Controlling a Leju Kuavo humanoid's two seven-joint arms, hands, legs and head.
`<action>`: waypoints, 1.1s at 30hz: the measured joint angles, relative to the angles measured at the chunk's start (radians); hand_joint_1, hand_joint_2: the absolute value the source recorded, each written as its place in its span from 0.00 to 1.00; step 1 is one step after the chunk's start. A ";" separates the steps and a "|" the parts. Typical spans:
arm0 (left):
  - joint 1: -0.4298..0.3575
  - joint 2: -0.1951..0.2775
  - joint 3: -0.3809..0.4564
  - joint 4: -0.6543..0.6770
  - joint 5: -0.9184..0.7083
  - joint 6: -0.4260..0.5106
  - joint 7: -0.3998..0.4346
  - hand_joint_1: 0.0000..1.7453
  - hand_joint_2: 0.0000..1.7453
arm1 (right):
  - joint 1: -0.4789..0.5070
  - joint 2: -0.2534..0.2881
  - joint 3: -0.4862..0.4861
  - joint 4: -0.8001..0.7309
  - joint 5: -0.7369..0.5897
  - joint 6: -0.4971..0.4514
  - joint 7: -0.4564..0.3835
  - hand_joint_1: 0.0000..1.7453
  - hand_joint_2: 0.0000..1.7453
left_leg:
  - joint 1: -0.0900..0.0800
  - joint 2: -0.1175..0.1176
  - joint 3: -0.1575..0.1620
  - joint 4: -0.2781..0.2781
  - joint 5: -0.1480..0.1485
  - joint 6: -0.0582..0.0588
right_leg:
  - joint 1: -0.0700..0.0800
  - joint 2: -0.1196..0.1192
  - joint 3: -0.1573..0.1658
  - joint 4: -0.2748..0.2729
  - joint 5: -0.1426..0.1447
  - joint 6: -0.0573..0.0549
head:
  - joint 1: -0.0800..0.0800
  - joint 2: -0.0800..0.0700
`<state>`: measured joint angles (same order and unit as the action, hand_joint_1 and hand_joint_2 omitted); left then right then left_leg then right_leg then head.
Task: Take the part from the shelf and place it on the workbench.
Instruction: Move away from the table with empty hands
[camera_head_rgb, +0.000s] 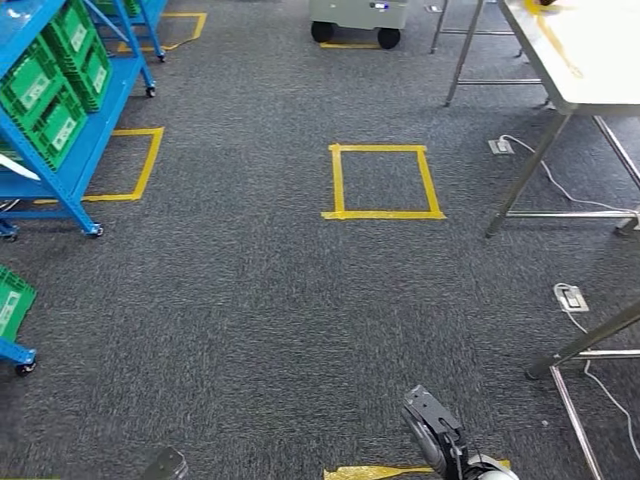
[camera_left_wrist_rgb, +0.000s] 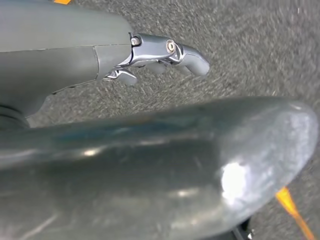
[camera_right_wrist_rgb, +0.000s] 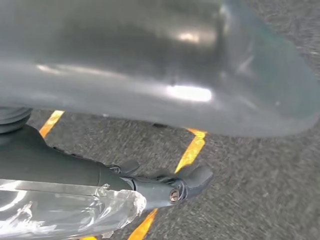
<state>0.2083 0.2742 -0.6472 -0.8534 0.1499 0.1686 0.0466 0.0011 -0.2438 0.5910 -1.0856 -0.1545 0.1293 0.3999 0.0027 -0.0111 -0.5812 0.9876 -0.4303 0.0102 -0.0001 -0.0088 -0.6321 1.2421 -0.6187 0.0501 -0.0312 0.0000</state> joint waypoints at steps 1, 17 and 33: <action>0.000 0.000 -0.002 0.000 0.001 0.001 0.000 0.00 0.00 | 0.006 -0.003 0.001 -0.004 -0.001 0.000 0.003 0.00 0.00 | 0.000 -0.016 0.000 0.000 0.000 0.001 | 0.000 0.006 -0.030 0.054 -0.014 -0.001 | 0.001 0.000; -0.002 0.007 -0.026 0.001 0.017 0.009 -0.005 0.00 0.00 | 0.023 -0.024 0.003 -0.061 -0.013 -0.007 0.019 0.00 0.00 | 0.003 -0.004 -0.146 0.278 -0.126 -0.054 | -0.001 -0.025 0.082 -0.236 0.150 -0.046 | -0.005 0.000; -0.010 0.009 -0.033 0.002 0.032 0.012 -0.009 0.00 0.00 | 0.026 -0.037 0.009 -0.083 -0.014 -0.008 0.021 0.00 0.00 | 0.000 -0.034 0.003 0.001 -0.002 -0.003 | 0.003 0.008 -0.047 0.063 0.008 -0.003 | 0.004 0.000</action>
<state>0.1986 0.2830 -0.6806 -0.8514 0.1822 0.1804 0.0381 0.0271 -0.2812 0.5998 -1.1690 -0.1683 0.1216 0.4213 0.0030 -0.0452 -0.5777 0.9882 -0.4327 0.0071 0.0030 -0.0004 -0.6788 1.3047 -0.6107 0.0466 -0.0277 0.0000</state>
